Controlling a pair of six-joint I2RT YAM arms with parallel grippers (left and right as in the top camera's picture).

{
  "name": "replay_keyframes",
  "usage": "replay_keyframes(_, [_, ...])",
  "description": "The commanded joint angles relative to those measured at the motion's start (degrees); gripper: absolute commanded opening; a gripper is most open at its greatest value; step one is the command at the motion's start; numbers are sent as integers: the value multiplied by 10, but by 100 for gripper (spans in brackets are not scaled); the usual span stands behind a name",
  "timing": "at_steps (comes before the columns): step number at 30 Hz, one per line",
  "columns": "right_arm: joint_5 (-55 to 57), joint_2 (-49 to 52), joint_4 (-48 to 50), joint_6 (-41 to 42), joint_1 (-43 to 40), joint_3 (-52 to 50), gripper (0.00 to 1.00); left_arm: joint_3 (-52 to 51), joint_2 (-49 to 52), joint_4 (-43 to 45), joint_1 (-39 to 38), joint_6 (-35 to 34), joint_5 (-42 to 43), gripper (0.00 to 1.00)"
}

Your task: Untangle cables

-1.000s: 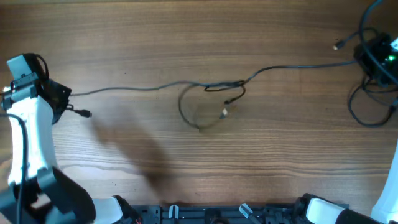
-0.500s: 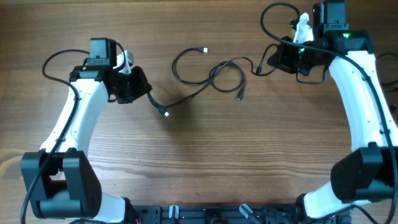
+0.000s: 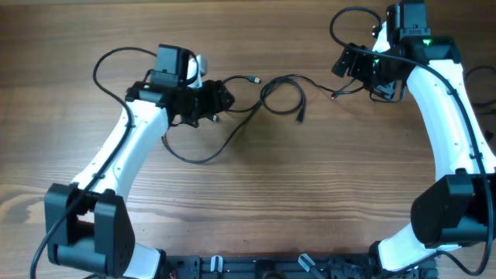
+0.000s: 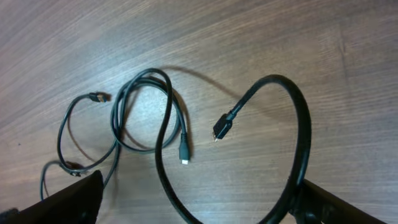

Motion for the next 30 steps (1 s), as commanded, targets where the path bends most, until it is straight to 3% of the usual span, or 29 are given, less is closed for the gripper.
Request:
replay_keyframes(1, [10, 12, -4, 2, 0, 11, 98, 1, -1, 51, -43, -91, -48, 71])
replay_keyframes(5, [10, 12, -6, 2, 0, 11, 99, 1, 9, 122, -94, -170, -129, 70])
replay_keyframes(10, [10, 12, -12, -1, 0, 11, 99, 1, 62, 141, -133, -219, -180, 67])
replay_keyframes(26, [15, 12, -19, -12, 0, 11, 100, 1, 142, 143, -162, -242, -203, 68])
replay_keyframes(30, [15, 12, -18, -17, 0, 11, 99, 1, 151, 147, -167, -247, -230, 59])
